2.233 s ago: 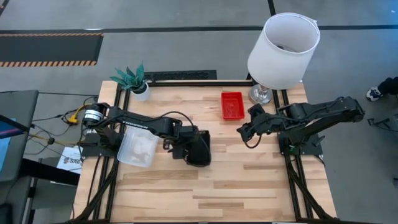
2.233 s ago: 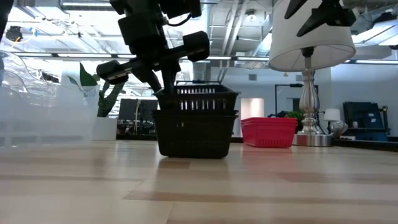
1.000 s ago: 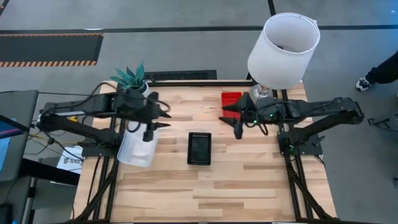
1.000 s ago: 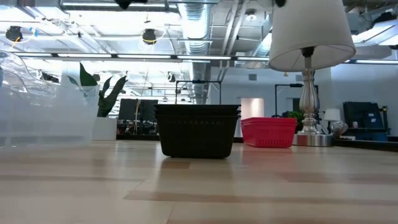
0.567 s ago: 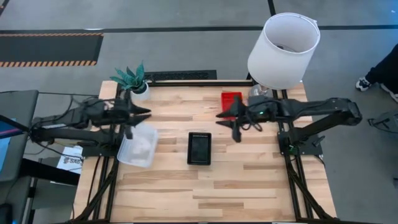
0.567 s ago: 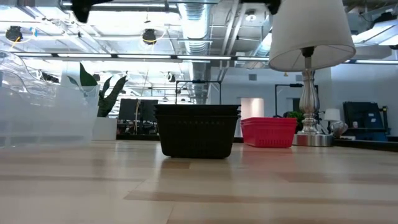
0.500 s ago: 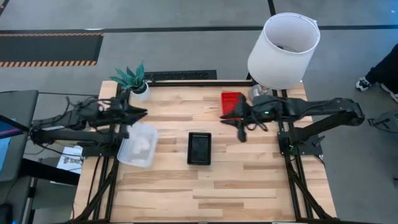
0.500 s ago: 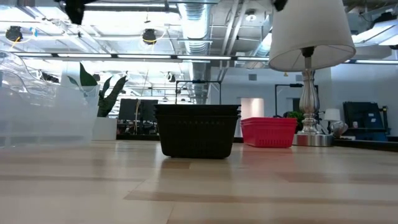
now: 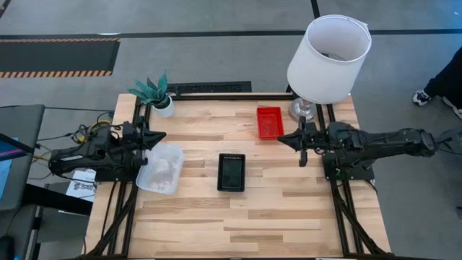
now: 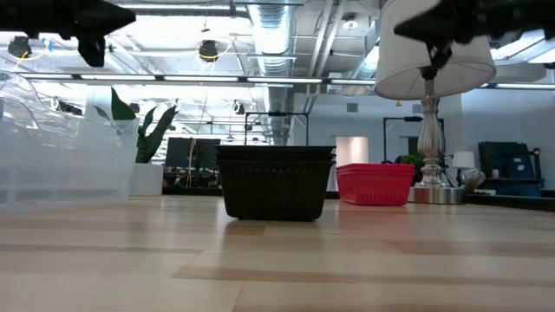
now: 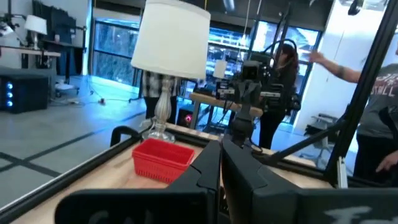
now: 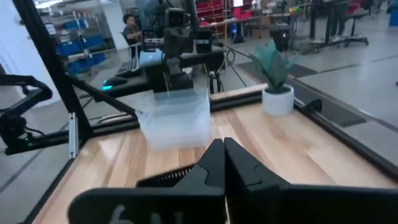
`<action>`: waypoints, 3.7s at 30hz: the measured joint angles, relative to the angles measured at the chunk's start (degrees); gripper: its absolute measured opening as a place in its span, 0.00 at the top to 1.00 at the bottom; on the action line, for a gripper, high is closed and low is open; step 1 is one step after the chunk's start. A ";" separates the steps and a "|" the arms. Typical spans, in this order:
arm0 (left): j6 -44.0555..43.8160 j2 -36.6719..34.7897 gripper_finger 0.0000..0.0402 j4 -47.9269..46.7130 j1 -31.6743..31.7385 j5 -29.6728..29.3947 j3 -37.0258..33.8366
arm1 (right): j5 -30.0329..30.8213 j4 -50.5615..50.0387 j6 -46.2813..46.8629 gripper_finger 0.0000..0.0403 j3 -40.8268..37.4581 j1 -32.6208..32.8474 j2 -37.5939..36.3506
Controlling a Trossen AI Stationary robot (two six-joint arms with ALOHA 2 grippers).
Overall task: Stack baskets by color
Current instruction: Return to Home Position
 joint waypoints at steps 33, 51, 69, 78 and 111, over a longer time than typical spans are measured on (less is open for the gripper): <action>-3.02 0.00 1.00 7.71 0.00 -4.14 -14.45 | 0.16 -4.26 3.53 0.97 -24.94 -2.30 -27.37; -0.56 0.00 1.00 4.21 0.00 -4.09 -14.41 | -0.20 -4.79 1.57 0.88 -25.01 -2.20 -26.12; -0.39 0.00 1.00 4.01 0.00 -4.09 -14.39 | -0.15 -4.79 1.68 0.88 -25.06 -2.20 -26.12; -0.42 0.00 1.00 3.99 0.00 -4.11 -14.39 | -0.15 -4.79 1.66 0.88 -25.07 -2.20 -26.12; 0.96 0.00 1.00 3.97 0.00 -4.13 -14.39 | -0.09 -4.80 1.61 0.88 -25.09 -2.20 -26.10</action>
